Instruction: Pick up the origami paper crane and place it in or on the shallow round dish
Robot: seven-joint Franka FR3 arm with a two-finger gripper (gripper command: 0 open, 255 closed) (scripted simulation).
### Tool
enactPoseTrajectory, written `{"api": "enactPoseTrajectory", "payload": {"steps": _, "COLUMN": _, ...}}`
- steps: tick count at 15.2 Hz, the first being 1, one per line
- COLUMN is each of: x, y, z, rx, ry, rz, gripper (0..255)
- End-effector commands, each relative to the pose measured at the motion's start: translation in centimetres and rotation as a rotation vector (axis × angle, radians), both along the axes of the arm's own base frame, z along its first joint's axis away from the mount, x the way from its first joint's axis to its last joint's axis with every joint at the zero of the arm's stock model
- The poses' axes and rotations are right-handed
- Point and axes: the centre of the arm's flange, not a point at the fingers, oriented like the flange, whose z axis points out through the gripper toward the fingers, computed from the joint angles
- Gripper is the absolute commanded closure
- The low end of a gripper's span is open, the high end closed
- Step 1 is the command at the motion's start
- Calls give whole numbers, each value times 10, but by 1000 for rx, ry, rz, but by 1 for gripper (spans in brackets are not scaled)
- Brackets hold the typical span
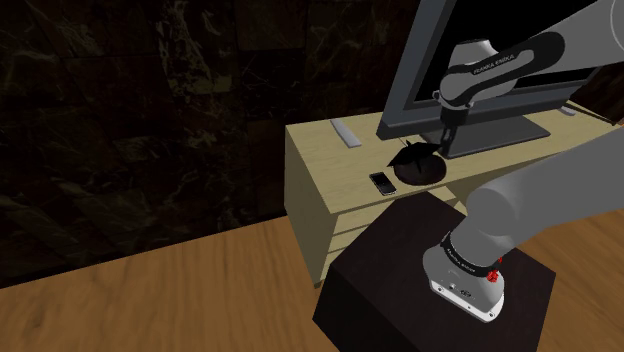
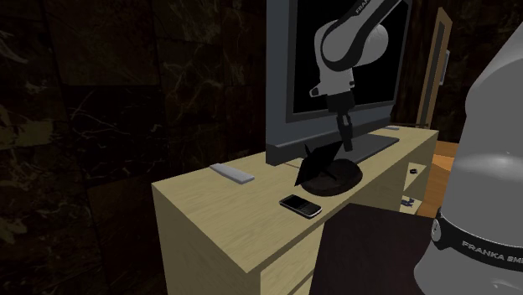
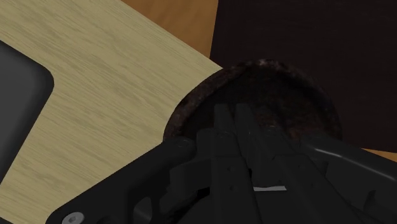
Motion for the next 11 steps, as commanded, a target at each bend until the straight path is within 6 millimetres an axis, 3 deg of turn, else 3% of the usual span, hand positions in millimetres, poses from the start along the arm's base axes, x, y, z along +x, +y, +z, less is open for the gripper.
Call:
{"api": "enactPoseTrajectory", "payload": {"steps": 1, "x": 0, "y": 1, "z": -4, "rx": 0, "ry": 0, "rz": 0, "gripper": 255}}
{"api": "enactPoseTrajectory", "payload": {"steps": 7, "x": 0, "y": 1, "z": -4, "rx": 0, "ry": 0, "rz": 0, "gripper": 255}}
{"api": "enactPoseTrajectory", "payload": {"steps": 8, "x": 0, "y": 1, "z": -4, "rx": 0, "ry": 0, "rz": 0, "gripper": 0}}
{"api": "enactPoseTrajectory", "payload": {"steps": 11, "x": 0, "y": 1, "z": -4, "rx": 0, "ry": 0, "rz": 0, "gripper": 0}}
